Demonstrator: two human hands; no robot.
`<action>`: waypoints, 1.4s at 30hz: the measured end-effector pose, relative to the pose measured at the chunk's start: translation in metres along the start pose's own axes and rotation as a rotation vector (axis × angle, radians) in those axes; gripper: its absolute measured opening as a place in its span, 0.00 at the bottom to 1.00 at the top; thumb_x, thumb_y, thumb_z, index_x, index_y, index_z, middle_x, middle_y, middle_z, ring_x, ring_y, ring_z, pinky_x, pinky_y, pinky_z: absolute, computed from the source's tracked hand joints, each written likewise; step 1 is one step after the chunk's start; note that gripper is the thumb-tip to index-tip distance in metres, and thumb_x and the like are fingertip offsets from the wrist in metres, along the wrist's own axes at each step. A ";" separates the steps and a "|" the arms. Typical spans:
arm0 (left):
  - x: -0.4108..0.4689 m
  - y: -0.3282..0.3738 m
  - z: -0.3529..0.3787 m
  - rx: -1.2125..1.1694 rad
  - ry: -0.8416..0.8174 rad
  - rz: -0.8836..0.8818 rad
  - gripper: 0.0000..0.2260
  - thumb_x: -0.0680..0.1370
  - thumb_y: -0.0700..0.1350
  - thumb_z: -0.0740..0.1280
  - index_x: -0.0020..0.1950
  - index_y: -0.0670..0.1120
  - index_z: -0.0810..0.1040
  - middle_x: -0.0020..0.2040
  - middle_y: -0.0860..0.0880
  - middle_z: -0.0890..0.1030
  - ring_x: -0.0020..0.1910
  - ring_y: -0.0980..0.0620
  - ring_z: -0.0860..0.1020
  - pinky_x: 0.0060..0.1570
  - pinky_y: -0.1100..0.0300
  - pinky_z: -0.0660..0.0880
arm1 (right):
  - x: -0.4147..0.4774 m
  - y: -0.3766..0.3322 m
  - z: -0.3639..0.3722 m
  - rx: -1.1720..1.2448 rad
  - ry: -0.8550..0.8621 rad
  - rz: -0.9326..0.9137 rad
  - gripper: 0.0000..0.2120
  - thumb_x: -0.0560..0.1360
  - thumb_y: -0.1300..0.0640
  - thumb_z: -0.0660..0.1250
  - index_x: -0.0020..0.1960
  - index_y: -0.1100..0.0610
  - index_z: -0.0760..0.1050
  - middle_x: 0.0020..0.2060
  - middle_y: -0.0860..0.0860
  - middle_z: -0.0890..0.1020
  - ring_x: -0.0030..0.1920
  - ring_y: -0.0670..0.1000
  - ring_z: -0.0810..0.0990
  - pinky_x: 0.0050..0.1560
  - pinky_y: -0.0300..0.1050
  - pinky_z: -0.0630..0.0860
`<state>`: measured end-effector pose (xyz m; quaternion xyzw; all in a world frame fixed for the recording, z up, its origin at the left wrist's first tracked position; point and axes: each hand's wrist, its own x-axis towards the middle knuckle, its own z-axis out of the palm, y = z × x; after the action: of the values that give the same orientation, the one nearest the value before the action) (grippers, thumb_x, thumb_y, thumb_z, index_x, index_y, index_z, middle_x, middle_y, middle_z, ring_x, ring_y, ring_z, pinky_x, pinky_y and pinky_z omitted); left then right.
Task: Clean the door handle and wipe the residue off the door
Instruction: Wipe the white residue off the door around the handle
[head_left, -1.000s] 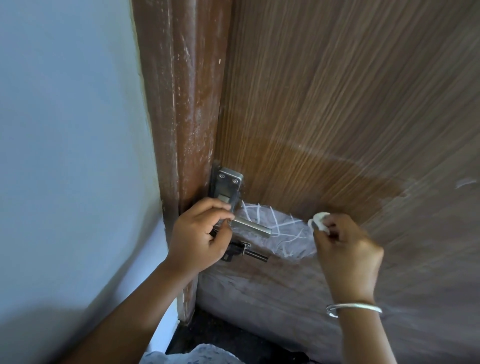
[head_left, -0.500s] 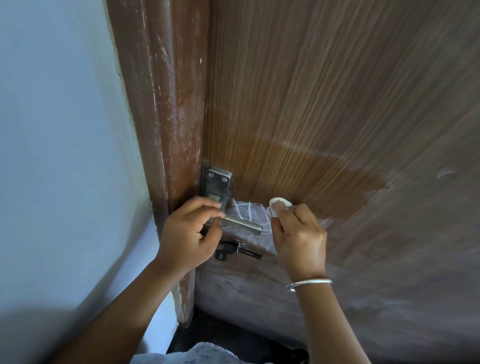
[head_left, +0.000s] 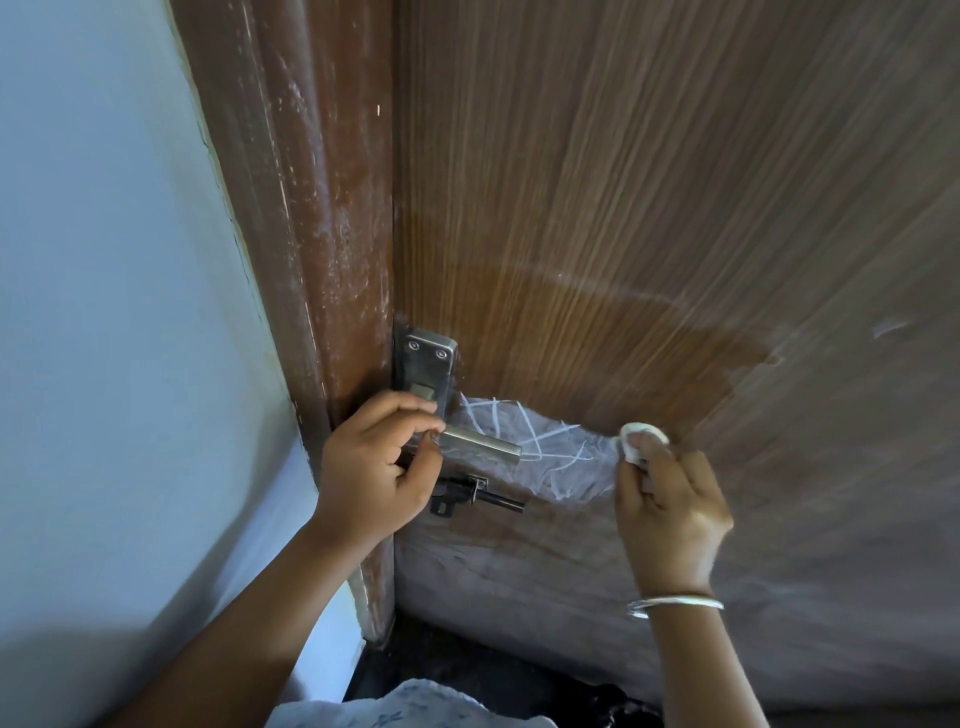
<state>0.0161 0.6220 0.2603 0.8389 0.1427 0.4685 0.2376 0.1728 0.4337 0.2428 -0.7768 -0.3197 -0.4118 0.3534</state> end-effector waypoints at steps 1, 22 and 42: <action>0.001 0.000 -0.001 0.003 -0.005 0.001 0.11 0.71 0.41 0.63 0.40 0.38 0.84 0.43 0.45 0.83 0.39 0.56 0.78 0.37 0.69 0.73 | 0.000 -0.008 0.006 0.024 -0.039 -0.048 0.05 0.71 0.62 0.69 0.45 0.59 0.83 0.31 0.52 0.75 0.29 0.49 0.72 0.32 0.39 0.70; 0.000 -0.002 -0.001 0.000 0.000 0.016 0.11 0.71 0.41 0.63 0.41 0.39 0.84 0.44 0.46 0.83 0.40 0.56 0.79 0.37 0.60 0.76 | -0.063 -0.025 0.036 -0.251 -0.520 -0.241 0.41 0.69 0.51 0.70 0.72 0.68 0.53 0.71 0.64 0.59 0.74 0.62 0.50 0.73 0.59 0.47; 0.000 -0.002 -0.002 0.014 -0.005 0.043 0.10 0.71 0.40 0.63 0.41 0.38 0.84 0.44 0.45 0.83 0.41 0.55 0.78 0.40 0.66 0.75 | -0.045 -0.072 0.067 -0.353 -0.484 -0.401 0.36 0.73 0.47 0.64 0.75 0.57 0.53 0.74 0.53 0.56 0.75 0.52 0.50 0.73 0.57 0.41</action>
<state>0.0145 0.6239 0.2601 0.8446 0.1275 0.4702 0.2221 0.1233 0.5183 0.1964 -0.8227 -0.4640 -0.3260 0.0401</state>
